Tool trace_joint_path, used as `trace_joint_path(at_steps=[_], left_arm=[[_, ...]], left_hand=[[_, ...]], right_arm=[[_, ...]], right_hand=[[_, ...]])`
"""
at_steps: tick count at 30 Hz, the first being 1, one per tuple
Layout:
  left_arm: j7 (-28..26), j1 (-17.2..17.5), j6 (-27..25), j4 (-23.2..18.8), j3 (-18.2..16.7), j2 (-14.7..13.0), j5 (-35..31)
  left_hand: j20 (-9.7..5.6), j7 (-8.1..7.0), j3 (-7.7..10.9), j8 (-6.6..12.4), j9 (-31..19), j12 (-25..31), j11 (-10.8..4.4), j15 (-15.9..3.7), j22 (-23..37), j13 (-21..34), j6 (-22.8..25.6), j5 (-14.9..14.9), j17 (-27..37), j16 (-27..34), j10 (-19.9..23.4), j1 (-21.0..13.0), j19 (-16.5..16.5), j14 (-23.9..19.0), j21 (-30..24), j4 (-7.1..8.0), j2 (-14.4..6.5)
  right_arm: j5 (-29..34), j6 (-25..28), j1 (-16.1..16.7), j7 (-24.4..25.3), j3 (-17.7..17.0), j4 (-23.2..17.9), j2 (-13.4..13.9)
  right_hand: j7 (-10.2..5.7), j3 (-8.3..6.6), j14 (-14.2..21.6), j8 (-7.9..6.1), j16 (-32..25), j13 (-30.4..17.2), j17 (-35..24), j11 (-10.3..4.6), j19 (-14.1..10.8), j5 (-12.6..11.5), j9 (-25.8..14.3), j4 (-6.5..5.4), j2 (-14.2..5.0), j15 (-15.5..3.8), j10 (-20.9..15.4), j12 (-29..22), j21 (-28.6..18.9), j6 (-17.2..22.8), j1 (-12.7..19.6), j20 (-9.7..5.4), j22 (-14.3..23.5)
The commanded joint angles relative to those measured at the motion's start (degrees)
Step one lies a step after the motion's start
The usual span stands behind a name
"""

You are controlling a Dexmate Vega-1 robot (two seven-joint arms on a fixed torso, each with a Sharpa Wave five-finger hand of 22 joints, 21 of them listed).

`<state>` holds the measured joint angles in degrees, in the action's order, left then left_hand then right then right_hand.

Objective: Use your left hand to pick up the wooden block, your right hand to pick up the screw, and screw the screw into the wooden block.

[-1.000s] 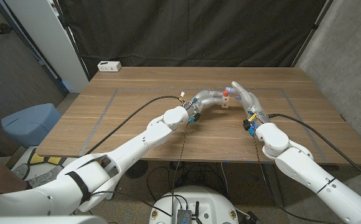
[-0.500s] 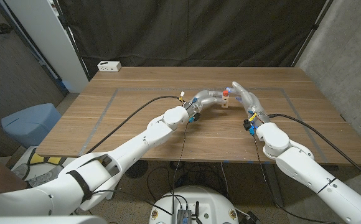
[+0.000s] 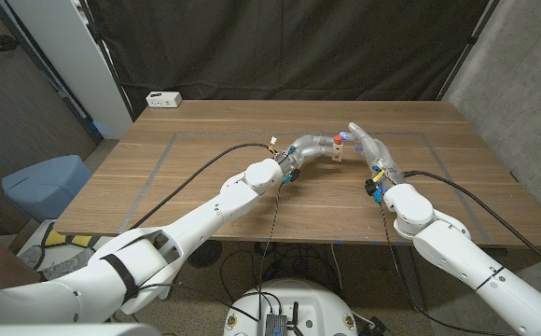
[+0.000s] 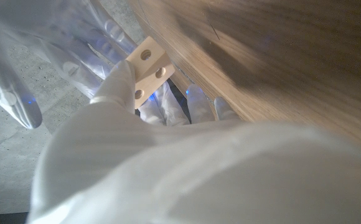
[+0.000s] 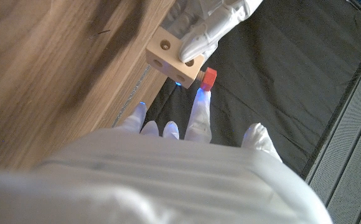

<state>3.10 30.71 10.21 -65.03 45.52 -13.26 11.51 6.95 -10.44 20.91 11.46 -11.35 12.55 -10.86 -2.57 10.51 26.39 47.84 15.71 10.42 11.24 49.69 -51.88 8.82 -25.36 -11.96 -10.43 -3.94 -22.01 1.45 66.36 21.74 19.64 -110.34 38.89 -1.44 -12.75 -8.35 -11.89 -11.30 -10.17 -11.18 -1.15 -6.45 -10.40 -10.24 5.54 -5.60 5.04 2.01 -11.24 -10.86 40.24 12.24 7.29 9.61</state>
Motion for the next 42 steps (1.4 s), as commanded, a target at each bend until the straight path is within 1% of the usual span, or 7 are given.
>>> trace_joint_path(at_steps=[1,6,17,29,32,33,42], left_arm=[[0.29,-0.17,0.14,0.35,0.00,0.16,0.16],[0.22,-0.12,0.06,0.38,-0.03,0.15,0.21],[0.31,-0.10,0.11,0.49,-0.04,0.12,0.28],[0.41,-0.25,0.06,0.79,-0.03,0.24,0.35],[0.44,-0.25,-0.07,0.73,-0.03,0.22,0.37],[0.47,-0.23,-0.05,0.75,-0.05,0.23,0.43],[0.43,-0.21,-0.21,0.62,-0.03,0.18,0.43]], left_hand=[[-0.05,2.20,1.39,0.29,-0.06,0.87,-1.02,-1.56,0.34,2.27,3.66,0.19,0.06,0.13,1.63,-0.02,0.17,-0.39,-0.42,1.45,-0.61],[-0.02,2.22,1.40,0.29,-0.06,0.88,-0.93,-1.60,0.34,2.28,3.66,0.19,0.06,0.14,1.62,-0.05,0.15,-0.39,-0.41,1.43,-0.64],[-0.07,2.30,1.44,0.29,-0.06,0.88,-0.85,-1.46,0.34,2.30,3.67,0.21,0.06,0.13,1.58,0.07,0.13,-0.42,-0.40,1.51,-0.68],[-0.16,2.42,1.46,0.31,-0.06,0.88,-0.85,-1.46,0.34,2.30,3.74,0.21,0.04,0.10,1.59,0.15,0.12,-0.40,-0.40,1.52,-0.63],[-0.16,2.38,1.45,0.31,-0.06,0.87,-0.84,-1.48,0.34,2.29,3.74,0.21,0.03,0.10,1.57,0.16,0.10,-0.42,-0.39,1.51,-0.59],[-0.15,2.34,1.48,0.29,-0.06,0.89,-0.76,-1.50,0.34,2.30,3.69,0.22,0.04,0.10,1.63,0.15,0.10,-0.41,-0.39,1.51,-0.64],[-0.16,2.41,1.45,0.28,-0.06,0.87,-0.75,-1.35,0.34,2.28,3.69,0.22,0.04,0.09,1.60,0.25,0.08,-0.40,-0.39,1.52,-0.57]], right_arm=[[0.88,0.02,0.47,1.36,-0.04,-0.40,-0.38],[1.05,-0.62,0.72,1.83,-0.10,-0.13,-0.88],[1.34,-0.09,0.90,2.34,-0.10,-0.48,-1.04],[1.93,-0.28,1.29,2.94,-0.20,-0.71,-1.27],[2.04,-0.41,1.37,2.94,-0.19,-0.72,-1.30],[2.15,-0.42,1.40,3.04,-0.18,-0.74,-1.33],[2.52,-0.52,1.48,2.65,-0.12,-0.87,-1.03]], right_hand=[[-0.22,-0.57,0.61,-0.53,-0.55,-0.02,0.06,-0.69,-0.78,-0.29,-0.11,0.08,-0.26,-0.18,-0.82,-0.32,-0.34,1.32,-0.05,0.15,0.11],[-0.31,-0.73,1.03,-0.69,-0.61,-0.01,0.14,-1.58,-1.21,-0.30,-0.10,0.24,-0.30,-0.48,-1.68,-0.42,-0.40,2.63,0.07,0.36,0.11],[-0.25,-1.02,1.61,-0.82,-0.67,0.00,0.23,-2.53,-1.82,-0.31,-0.10,0.47,-0.41,-0.87,-2.60,-0.42,-0.46,4.35,0.26,0.47,0.11],[0.31,-1.20,2.23,-0.95,-0.76,0.01,0.23,-2.78,-2.47,-0.29,-0.09,0.55,-0.46,-1.06,-3.80,-0.50,-0.50,6.16,0.21,0.57,0.11],[0.19,-1.25,2.39,-0.99,-0.79,0.01,0.24,-2.91,-2.53,-0.29,-0.09,0.57,-0.47,-1.10,-4.01,-0.50,-0.48,6.60,0.21,0.58,0.10],[0.14,-1.28,2.41,-0.99,-0.77,0.01,0.23,-3.22,-2.53,-0.29,-0.09,0.57,-0.48,-1.14,-4.23,-0.51,-0.44,6.88,0.19,0.57,0.10],[0.11,-1.47,2.80,-1.18,-0.77,0.02,0.26,-3.47,-2.81,-0.29,-0.08,0.67,-0.53,-1.36,-5.22,-0.55,-0.39,8.62,0.21,0.59,0.10]])
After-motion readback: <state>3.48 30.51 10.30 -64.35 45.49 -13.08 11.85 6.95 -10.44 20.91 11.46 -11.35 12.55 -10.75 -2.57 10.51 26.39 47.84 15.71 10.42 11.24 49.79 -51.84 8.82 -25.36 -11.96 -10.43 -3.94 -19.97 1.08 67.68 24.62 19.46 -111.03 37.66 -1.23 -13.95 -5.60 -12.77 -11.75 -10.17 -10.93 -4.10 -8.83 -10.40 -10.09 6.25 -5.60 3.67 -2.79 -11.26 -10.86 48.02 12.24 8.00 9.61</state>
